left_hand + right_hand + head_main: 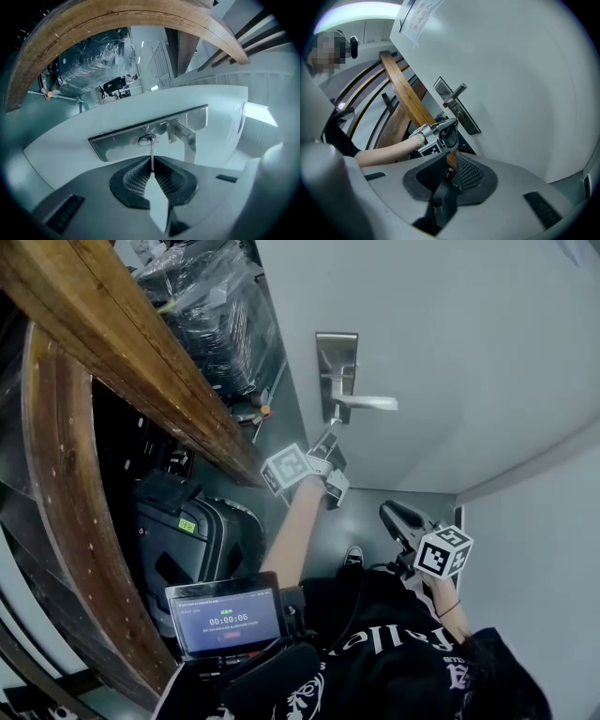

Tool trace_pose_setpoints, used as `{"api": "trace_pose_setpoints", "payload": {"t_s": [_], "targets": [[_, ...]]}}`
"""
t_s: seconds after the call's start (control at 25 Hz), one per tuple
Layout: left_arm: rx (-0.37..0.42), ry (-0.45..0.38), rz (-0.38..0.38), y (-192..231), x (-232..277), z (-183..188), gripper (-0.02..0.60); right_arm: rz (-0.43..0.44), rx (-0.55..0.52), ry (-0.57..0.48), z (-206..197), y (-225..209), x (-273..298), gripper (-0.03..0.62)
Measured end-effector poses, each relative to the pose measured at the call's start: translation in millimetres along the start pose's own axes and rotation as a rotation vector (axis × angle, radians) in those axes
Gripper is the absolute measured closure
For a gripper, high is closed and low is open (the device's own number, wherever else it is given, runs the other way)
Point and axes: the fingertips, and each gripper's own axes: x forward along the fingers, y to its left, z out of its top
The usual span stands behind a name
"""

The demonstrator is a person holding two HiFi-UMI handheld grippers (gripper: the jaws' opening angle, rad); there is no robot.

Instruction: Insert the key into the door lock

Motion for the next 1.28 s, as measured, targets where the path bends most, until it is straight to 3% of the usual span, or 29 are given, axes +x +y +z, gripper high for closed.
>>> {"api": "trace_pose_setpoints", "payload": {"t_s": [0.2,0.52,0.8,0.96,1.16,1.28], "targets": [[-0.176,-0.064,0.002,-1.7,6.6,5.9,0.557,0.008,0.001,0.006,-2.2,2.9,5.5,0.519],[-0.158,-0.005,0.024,4.4,9.6,9.1,0.557,0.014,0.005,0.002,-10.4,4.2,8.7,0.519],[-0.136,0.042,-0.001,6.9,18.5,14.8,0.555,0.002,0.012,-0.012,-14.8,-0.2,6.9,0.519],[-0.205,0.012,-0.031,9.7,25.3,18.5,0.555,-0.002,0.013,-0.015,-16.3,-2.3,7.1,0.519],[-0.238,-0.012,-0.021,16.3,38.0,27.7,0.555,0.002,0.020,-0.022,-17.6,-2.2,9.8,0.519],[-0.194,-0.003,-0.026,17.5,43.8,29.8,0.555,-0.003,0.021,-0.026,-18.0,-4.5,9.8,0.519]]}}
